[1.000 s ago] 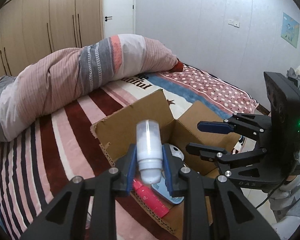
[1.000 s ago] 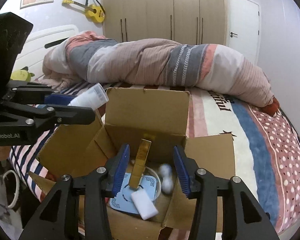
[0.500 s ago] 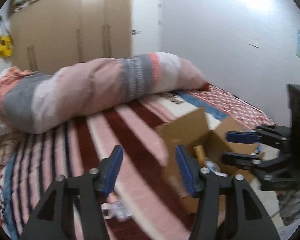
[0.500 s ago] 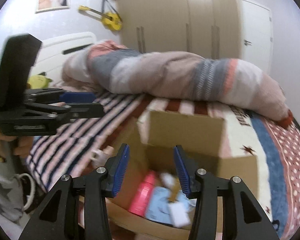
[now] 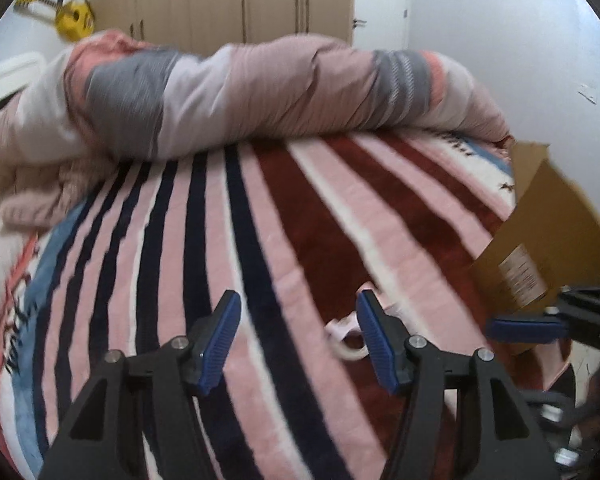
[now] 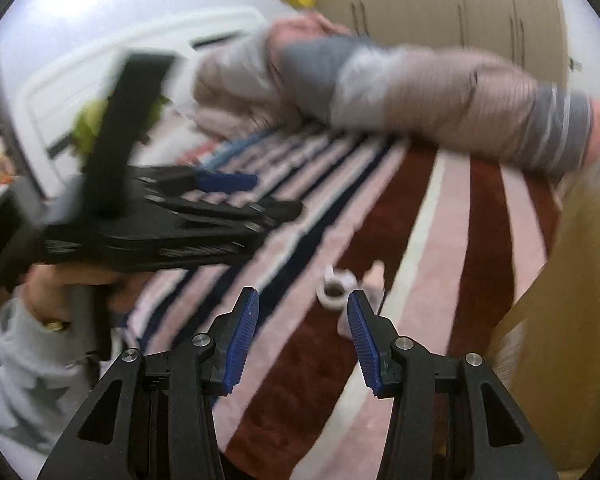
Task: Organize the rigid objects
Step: 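Grasp the tape roll with the left tool while the right tool grasps the clear bottle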
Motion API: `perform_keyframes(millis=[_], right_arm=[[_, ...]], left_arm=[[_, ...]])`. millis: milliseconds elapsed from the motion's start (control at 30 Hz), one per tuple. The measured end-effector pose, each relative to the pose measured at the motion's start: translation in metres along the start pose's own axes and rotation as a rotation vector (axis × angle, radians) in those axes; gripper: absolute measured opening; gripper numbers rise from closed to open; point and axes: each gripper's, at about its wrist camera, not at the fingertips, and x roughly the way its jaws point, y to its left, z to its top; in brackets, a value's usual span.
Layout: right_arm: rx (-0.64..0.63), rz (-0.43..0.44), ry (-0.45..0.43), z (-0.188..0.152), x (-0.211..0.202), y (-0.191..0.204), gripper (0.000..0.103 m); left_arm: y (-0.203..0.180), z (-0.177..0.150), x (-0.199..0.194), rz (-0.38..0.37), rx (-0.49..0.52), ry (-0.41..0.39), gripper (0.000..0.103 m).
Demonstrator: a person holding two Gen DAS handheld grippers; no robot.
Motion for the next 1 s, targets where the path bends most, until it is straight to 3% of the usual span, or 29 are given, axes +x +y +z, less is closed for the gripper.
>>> perform_keyframes(millis=[133, 233, 267, 467, 633, 833, 1000], right_arm=[[0.068, -0.132, 0.079, -0.016, 0.064, -0.02, 0.042], [0.124, -0.143, 0.106, -0.026, 0.093, -0.038, 0.041], [0.141, -0.147, 0.104, -0.027, 0.098, -0.043, 0.029], [0.129, -0.246, 0.078, -0.035, 0.083, -0.056, 0.027], [0.053, -0.292, 0.088, -0.039, 0.083, -0.05, 0.027], [0.072, -0.264, 0.098, -0.033, 0.095, -0.059, 0.027], [0.047, -0.232, 0.06, -0.025, 0.079, -0.048, 0.027]], left_arm=[[0.012, -0.02, 0.019, -0.032, -0.041, 0.036, 0.057], [0.013, -0.03, 0.03, -0.055, -0.045, 0.055, 0.057], [0.013, -0.032, 0.034, -0.075, -0.046, 0.06, 0.057], [-0.017, -0.04, 0.059, -0.18, -0.007, 0.099, 0.056], [-0.037, -0.042, 0.089, -0.17, -0.014, 0.141, 0.038], [-0.034, -0.042, 0.082, -0.153, -0.037, 0.124, 0.038], [-0.02, -0.032, 0.054, -0.12, -0.044, 0.077, 0.038]])
